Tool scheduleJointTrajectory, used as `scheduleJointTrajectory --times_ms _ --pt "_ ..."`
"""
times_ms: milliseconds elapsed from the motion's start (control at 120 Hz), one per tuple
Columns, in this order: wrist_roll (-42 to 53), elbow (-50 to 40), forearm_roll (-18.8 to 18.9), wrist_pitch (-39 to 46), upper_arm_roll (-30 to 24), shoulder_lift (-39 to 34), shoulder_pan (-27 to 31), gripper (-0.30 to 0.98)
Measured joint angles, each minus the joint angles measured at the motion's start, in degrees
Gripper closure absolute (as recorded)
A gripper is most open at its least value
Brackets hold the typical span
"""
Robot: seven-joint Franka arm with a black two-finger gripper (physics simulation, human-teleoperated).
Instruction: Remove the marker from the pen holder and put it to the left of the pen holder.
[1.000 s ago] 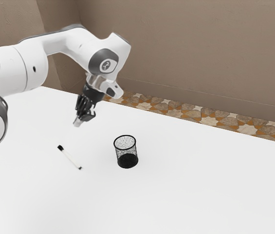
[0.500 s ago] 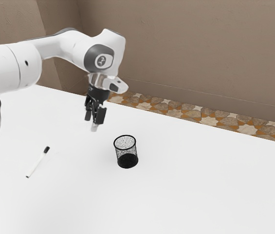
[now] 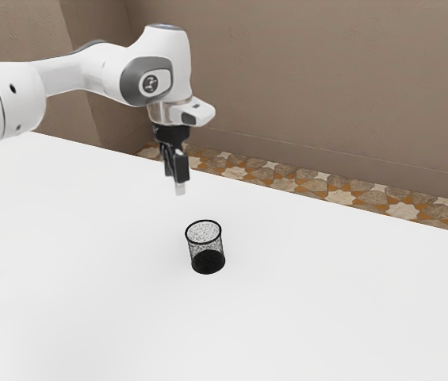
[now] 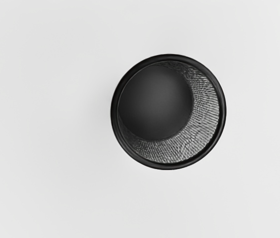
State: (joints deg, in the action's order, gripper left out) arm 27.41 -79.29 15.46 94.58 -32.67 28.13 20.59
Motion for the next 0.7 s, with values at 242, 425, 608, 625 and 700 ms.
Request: scheduleJointTrajectory --times_ms 242,425,608,625,700 --pt "-0.03 -0.22 -0.26 2.35 -0.02 -0.42 -0.01 0.00" --pt "-0.01 -0.41 -0.28 2.94 -0.02 -1.45 -0.01 0.00" --pt "0.04 -0.78 -0.31 3.17 -0.02 -2.18 -0.01 0.00" --pt "0.04 -0.78 -0.31 3.18 -0.02 -2.20 -0.01 0.00" --pt "0.05 -0.79 -0.31 3.22 -0.02 -2.27 -0.08 0.00"
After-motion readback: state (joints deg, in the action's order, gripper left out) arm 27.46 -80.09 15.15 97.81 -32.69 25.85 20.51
